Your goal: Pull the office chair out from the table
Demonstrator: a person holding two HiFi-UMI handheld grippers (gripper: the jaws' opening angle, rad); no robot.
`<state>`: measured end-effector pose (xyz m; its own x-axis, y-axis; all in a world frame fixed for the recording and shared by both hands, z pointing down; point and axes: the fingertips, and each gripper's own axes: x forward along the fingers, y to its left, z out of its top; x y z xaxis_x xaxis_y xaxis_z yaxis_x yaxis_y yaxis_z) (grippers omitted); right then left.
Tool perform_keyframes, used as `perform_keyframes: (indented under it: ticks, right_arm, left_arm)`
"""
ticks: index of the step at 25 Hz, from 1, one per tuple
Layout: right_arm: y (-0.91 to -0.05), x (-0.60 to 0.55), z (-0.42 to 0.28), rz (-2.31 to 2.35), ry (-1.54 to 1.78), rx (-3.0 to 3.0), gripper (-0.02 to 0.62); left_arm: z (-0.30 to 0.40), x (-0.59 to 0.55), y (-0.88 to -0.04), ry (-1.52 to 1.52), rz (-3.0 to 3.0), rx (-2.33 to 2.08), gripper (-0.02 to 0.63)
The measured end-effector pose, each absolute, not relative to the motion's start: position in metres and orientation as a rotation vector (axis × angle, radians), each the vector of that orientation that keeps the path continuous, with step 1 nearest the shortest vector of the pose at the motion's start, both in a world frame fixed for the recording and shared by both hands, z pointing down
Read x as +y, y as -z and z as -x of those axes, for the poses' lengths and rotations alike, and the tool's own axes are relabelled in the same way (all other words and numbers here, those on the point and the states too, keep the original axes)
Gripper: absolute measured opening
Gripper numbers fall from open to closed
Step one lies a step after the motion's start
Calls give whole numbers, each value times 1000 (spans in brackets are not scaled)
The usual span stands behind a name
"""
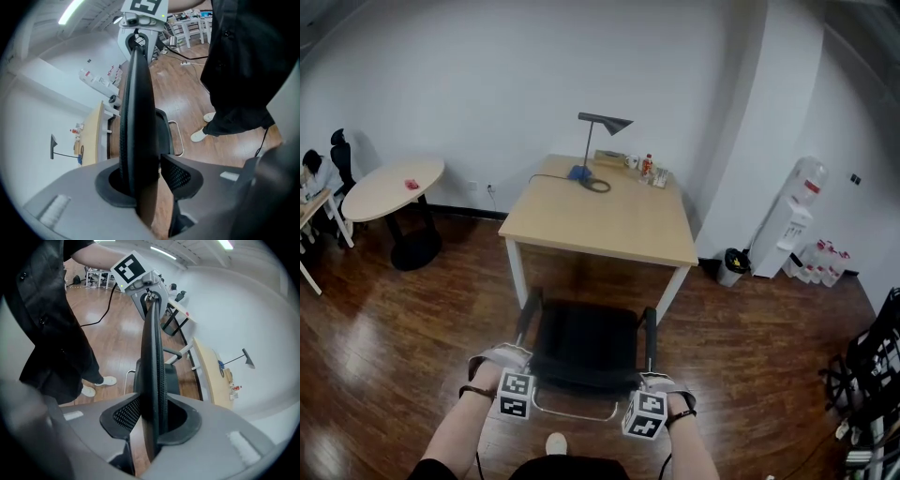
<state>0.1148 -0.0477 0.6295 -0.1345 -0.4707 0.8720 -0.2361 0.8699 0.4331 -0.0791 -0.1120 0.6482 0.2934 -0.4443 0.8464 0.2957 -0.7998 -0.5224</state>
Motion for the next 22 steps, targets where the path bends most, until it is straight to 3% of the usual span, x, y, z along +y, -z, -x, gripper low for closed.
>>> perform_keyframes:
  ticks: [5, 6, 13, 15, 22]
  right_arm:
    - [-591, -46, -122, -679, 349, -1734, 179]
    - [-583, -45, -125, -716, 384, -1735, 134]
    - [-566, -9, -140, -953, 462, -1801, 71]
    - [-570, 8, -140, -981, 464, -1823, 51]
    - [-571, 44, -139, -1204, 236, -2032, 28]
  left_arm:
    - [76, -113, -603, 1456, 1932, 389, 147]
    - [75, -110, -595, 1427, 1927, 447, 150]
    - [77, -64, -566, 1209, 2178, 914, 144]
    - [80, -49, -564, 1131, 2242, 1028, 64]
    - [84, -2, -555, 882, 2393, 1276, 12]
